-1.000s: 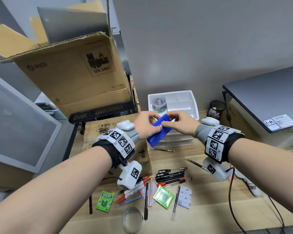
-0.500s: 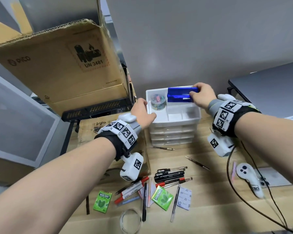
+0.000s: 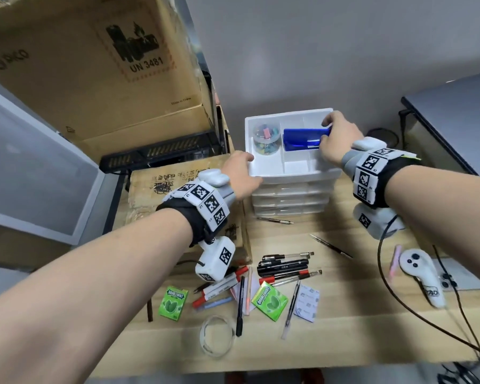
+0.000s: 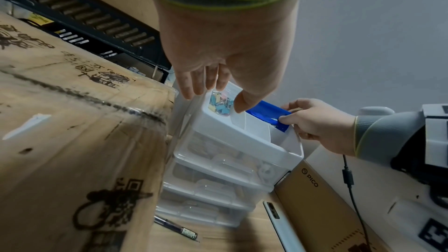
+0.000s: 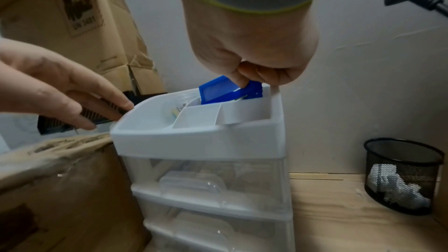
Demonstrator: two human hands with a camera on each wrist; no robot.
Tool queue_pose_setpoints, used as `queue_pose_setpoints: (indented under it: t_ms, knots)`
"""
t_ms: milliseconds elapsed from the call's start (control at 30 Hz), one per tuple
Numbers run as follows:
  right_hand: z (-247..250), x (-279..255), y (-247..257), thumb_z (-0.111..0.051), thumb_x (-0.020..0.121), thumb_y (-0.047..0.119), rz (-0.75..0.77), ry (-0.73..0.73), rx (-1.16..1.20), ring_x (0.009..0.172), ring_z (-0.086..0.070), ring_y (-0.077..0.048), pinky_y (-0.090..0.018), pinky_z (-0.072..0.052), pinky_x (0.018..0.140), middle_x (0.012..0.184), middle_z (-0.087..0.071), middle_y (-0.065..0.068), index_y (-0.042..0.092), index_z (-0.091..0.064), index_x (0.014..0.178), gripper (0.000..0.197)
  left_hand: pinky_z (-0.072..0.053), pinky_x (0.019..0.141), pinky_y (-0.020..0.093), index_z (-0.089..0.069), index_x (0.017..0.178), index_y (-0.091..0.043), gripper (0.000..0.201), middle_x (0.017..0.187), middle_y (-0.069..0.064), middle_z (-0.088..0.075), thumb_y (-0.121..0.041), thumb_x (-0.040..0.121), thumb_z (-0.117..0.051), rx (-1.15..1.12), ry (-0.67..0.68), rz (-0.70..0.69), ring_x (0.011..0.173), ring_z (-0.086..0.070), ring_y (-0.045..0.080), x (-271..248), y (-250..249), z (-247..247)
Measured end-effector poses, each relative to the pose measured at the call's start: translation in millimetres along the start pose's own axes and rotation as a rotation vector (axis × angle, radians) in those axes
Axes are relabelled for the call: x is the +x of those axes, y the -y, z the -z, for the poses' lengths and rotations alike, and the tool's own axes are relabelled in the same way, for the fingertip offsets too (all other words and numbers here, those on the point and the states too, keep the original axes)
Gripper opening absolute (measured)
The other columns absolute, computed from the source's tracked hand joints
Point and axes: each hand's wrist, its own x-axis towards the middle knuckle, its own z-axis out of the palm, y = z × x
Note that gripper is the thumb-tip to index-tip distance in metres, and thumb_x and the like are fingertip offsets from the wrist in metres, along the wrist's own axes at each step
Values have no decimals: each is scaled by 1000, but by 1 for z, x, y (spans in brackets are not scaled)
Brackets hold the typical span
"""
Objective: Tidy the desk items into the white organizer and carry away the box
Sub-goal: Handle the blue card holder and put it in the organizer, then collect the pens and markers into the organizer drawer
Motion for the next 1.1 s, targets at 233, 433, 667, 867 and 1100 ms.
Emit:
queue_pose_setpoints:
  t_ms: [233,433,667,867,1100]
  knots:
    - [-6,-7,-4,-47,87,9,48,-138,41,101,-59,-37,-34,-42,87,127,-50,-10,20,-67,113,34,-42,100,31,-47,140,-10,62,140,7,-50,-23,83,-66,1,-31,5,123,-51,23,-5,-3,-1]
    - [1,-34,-5,-50,88,13,164,-166,164,90,-58,-29,-31,-43,79,131,-45,-10,13,-59,121,35,-42,86,24,-59,122,-13,41,123,2,-57,-15,81,-63,-104,-148,-53,106,-57,18,-20,-7,-11]
    - [-6,-83,-35,-53,85,9,264,-96,219,82,-55,-22,-34,-47,81,98,-63,-3,13,-60,110,26,-52,70,29,-65,88,-14,16,85,2,-65,-4,77,-58,-190,-40,-227,72,-59,16,-51,-20,-38]
    - [-37,-132,-76,-55,84,10,159,160,122,78,-57,-21,-28,-45,73,90,-67,-1,17,-61,99,17,-49,65,26,-67,85,-10,12,73,-2,-63,-3,79,-59,-155,104,-238,66,-56,13,-88,-15,-81]
    - [-88,-189,-116,-56,80,5,58,523,10,77,-61,-19,-25,-47,70,82,-68,1,24,-61,79,19,-49,70,29,-66,94,-12,18,88,3,-66,-4,78,-61,35,346,-154,81,-60,21,-121,15,-137]
